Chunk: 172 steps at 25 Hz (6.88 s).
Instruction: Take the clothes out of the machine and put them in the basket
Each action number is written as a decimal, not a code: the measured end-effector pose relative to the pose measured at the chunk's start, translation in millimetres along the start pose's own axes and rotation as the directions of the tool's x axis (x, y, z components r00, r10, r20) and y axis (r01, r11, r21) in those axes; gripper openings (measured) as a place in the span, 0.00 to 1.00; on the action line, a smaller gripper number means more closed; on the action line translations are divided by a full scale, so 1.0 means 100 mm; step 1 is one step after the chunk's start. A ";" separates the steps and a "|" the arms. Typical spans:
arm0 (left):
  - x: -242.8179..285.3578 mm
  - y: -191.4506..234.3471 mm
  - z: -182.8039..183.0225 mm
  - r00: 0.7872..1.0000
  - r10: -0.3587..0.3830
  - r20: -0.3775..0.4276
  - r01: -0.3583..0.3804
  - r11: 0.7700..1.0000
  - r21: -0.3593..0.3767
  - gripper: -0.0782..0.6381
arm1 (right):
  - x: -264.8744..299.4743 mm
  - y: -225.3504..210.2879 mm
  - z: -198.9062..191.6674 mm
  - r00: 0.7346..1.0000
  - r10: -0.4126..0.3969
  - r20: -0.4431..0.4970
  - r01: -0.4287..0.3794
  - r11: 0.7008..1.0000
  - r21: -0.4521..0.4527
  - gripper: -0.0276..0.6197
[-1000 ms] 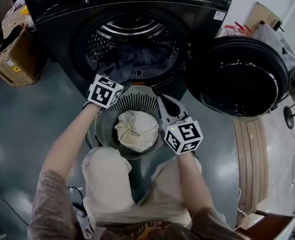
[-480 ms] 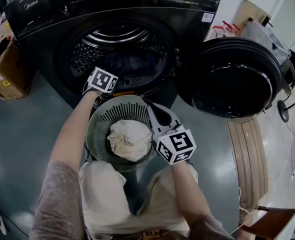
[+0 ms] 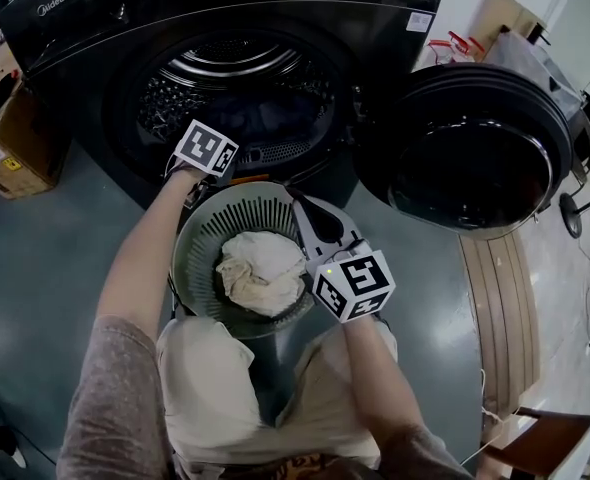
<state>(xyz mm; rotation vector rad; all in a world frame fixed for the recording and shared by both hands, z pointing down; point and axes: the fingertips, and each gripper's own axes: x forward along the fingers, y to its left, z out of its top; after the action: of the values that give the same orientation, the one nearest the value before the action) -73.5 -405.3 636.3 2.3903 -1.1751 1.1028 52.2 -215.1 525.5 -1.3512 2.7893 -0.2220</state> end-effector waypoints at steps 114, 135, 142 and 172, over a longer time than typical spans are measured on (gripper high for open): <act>-1.95 -2.08 -0.39 0.950 -0.301 0.086 0.281 0.942 0.184 0.23 | -0.09 -0.17 -0.10 0.999 -0.036 -0.010 0.036 0.999 0.012 0.04; -0.25 -0.32 0.22 0.990 0.024 0.139 -0.030 0.999 0.035 0.66 | -0.18 -0.19 -0.11 0.997 -0.066 -0.040 0.065 0.998 -0.022 0.04; 0.15 -0.14 0.14 0.998 0.018 0.059 -0.015 0.999 -0.052 0.72 | -0.14 -0.23 -0.17 0.996 -0.075 -0.050 0.074 0.997 -0.017 0.04; -1.57 -1.79 -0.58 0.941 -0.340 -0.005 0.337 0.933 0.128 0.26 | -0.10 -0.22 -0.18 0.999 -0.033 -0.030 0.034 0.999 0.025 0.04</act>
<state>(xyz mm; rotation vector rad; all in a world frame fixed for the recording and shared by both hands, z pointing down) -27.9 -171.7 578.5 2.5751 -0.6738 1.0692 73.7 -218.5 546.5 -1.4015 2.7795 -0.2805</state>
